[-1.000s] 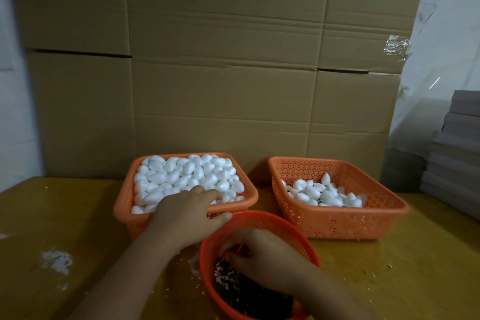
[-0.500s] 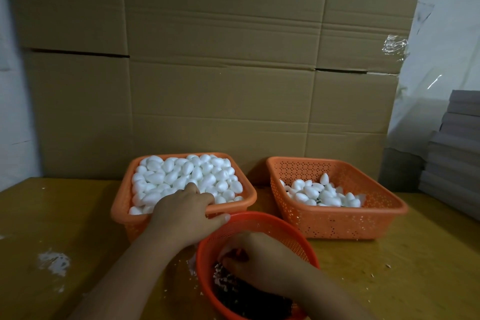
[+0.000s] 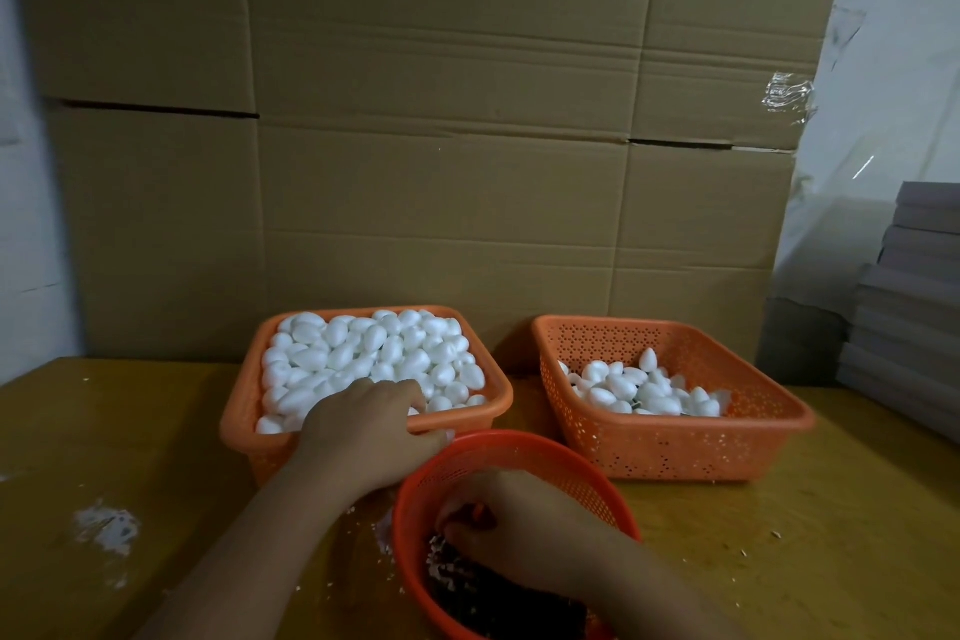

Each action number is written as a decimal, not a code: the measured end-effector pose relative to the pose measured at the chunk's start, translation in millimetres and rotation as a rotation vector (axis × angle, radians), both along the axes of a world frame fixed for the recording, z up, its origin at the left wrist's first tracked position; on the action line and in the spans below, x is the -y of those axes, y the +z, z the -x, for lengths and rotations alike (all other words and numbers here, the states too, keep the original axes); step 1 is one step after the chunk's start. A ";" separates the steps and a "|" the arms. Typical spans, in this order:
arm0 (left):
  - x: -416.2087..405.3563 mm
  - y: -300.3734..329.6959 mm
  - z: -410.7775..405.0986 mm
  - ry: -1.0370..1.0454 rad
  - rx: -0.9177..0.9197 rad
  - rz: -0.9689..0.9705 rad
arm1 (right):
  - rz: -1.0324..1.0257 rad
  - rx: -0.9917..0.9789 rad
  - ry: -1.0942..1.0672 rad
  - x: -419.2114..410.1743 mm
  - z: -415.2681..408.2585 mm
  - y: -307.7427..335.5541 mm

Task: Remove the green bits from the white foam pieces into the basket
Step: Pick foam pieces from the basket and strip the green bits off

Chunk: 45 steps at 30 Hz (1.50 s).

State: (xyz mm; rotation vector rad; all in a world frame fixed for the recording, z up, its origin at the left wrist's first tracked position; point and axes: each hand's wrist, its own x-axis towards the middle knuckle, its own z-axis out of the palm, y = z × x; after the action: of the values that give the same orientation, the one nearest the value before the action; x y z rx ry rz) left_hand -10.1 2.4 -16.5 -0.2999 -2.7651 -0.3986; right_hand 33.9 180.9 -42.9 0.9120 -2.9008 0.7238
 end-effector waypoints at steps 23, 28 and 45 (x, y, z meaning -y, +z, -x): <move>-54.1 2.4 -27.2 -0.432 -0.148 -0.644 | 0.060 -0.072 0.015 0.4 -0.5 -4.6; -62.0 -16.3 -27.5 -0.433 -0.102 -0.782 | -0.026 -0.055 -0.041 -0.5 0.4 -5.7; -58.7 -14.2 -15.6 -0.384 0.251 -1.068 | -0.107 -0.022 -0.069 -0.7 0.5 -2.9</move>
State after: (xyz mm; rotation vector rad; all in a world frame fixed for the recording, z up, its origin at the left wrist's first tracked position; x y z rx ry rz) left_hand 5.4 61.1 -30.7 -0.4999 -2.2555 -1.9757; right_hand 33.4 181.6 -45.8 0.8187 -2.9596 0.5552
